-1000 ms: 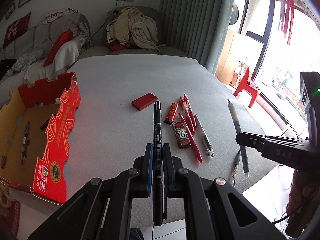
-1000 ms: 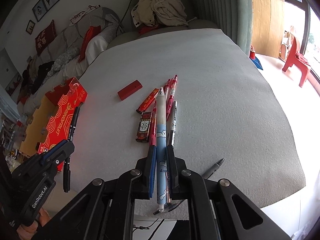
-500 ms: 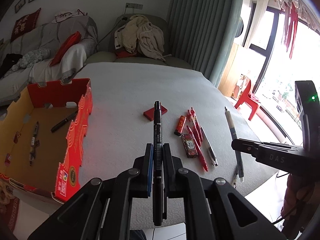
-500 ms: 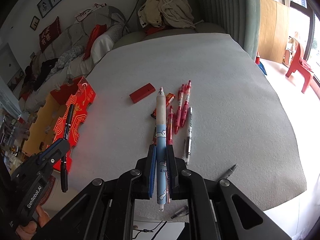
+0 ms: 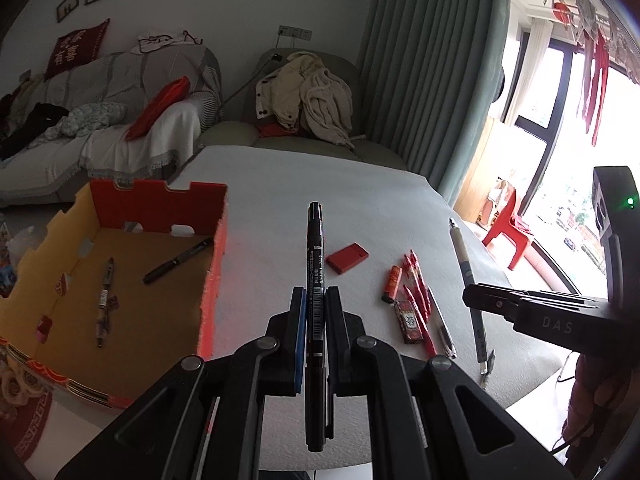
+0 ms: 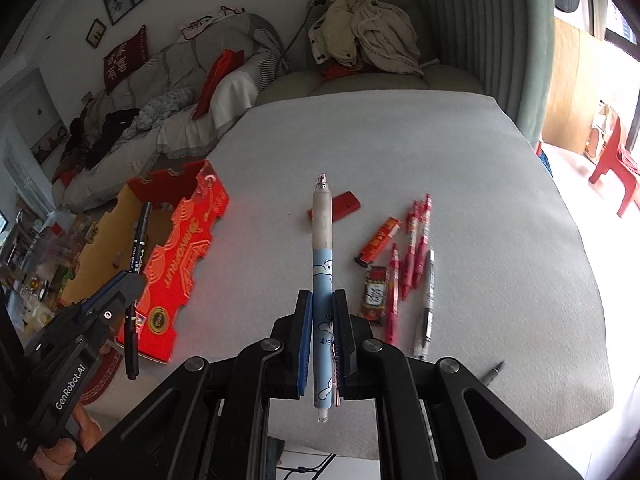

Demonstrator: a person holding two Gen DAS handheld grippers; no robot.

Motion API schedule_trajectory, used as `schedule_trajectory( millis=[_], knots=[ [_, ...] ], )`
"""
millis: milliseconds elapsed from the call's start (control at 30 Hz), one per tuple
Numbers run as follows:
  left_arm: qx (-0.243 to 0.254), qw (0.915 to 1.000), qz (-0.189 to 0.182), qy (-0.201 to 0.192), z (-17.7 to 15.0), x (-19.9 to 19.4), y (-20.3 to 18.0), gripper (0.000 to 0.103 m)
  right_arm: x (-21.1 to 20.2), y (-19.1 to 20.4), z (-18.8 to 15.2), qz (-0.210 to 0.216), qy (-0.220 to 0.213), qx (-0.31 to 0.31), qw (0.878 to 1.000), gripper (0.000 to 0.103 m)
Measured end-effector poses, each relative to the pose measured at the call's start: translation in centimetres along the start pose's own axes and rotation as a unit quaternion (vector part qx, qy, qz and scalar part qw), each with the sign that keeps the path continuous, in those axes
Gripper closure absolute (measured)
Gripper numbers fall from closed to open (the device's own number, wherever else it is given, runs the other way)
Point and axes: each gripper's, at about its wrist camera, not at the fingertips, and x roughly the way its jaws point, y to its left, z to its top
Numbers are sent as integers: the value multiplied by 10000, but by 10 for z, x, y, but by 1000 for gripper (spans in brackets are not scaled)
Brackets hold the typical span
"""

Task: Organize rigid objects
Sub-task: 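Carry the black marker and light-blue pen with both tools over the box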

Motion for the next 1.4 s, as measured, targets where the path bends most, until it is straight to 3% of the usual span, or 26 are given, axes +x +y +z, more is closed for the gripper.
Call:
schedule_trajectory(
  millis=[400,833,1100,1400],
  knots=[
    [-394,9966,676,-277,22,-18,64,93,23,89,32,686,-40,-796,9945,92],
    [-762,9833,1644,-190,35,-10,145,93,72,193,55,1553,175,-1506,9762,92],
    [-916,9784,1852,69,36,14,175,93,102,218,59,1650,417,-1612,9722,92],
    [-925,9767,1877,473,34,49,189,93,136,217,64,1542,722,-1541,9733,92]
  ],
)
